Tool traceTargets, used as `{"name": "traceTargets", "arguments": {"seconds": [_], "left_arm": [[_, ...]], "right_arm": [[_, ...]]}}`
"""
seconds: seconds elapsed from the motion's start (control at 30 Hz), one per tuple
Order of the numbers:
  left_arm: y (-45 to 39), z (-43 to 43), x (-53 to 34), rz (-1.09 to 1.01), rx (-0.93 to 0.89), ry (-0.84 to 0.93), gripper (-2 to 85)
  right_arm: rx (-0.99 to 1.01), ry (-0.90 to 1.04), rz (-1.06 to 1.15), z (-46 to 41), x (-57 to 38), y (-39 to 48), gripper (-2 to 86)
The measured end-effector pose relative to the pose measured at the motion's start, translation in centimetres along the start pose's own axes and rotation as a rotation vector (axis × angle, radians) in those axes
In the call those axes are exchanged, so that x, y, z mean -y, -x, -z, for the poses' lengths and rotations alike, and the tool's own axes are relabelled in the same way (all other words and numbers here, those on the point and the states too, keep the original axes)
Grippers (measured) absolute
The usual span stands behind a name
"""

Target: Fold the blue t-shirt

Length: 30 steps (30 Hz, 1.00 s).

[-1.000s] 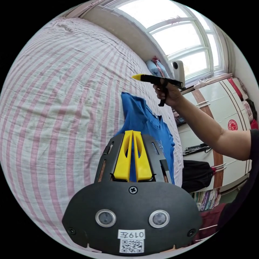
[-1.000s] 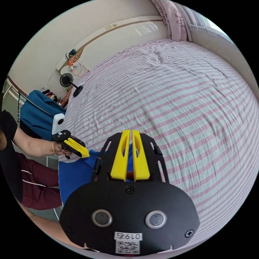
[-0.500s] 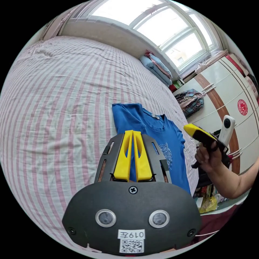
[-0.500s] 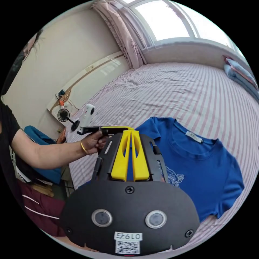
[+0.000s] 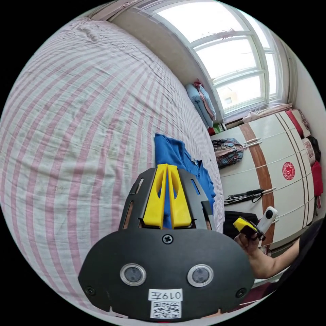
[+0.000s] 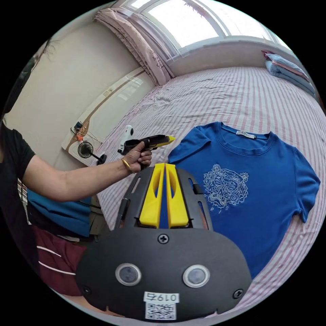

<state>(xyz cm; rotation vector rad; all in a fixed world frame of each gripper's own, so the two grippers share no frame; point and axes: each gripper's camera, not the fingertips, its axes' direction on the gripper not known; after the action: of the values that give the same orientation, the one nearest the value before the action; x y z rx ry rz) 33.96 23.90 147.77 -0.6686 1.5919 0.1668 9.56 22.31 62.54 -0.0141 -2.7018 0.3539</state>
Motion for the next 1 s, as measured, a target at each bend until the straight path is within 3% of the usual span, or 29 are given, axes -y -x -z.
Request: {"name": "traceTargets", "arguments": {"seconds": [0.2, 0.4, 0.6, 0.67, 0.83, 1.0], "left_arm": [[-1.5, -0.6, -0.2, -0.128, 0.046, 0.101, 8.7], [-3.3, -2.4, 1.0, -0.296, 0.055, 0.287, 9.9], [-5.5, -5.4, 3.2, -0.32, -0.04, 0.394, 7.1], [-6.0, -6.3, 3.7, -0.287, -0.029, 0.413, 5.3], [-5.1, -8.0, 3.8, 0.085, -0.21, 0.37, 2.3], [-7.6, -9.8, 3.3, 0.158, -0.23, 0.334, 2.7]], "right_arm": [[0.04, 0.066, -0.052, 2.3, -0.5, 1.4, 13.1], [0.11, 0.059, -0.006, 4.6, -2.1, 3.4, 10.9], [0.171, 0.038, -0.078, 8.2, -5.1, 4.2, 9.2], [0.185, 0.035, -0.096, 9.4, -6.1, 4.2, 8.4], [0.186, 0.002, -0.106, 13.3, -8.1, 4.5, 3.0], [0.056, 0.001, -0.063, 18.2, -9.9, 5.8, 1.3]]}}
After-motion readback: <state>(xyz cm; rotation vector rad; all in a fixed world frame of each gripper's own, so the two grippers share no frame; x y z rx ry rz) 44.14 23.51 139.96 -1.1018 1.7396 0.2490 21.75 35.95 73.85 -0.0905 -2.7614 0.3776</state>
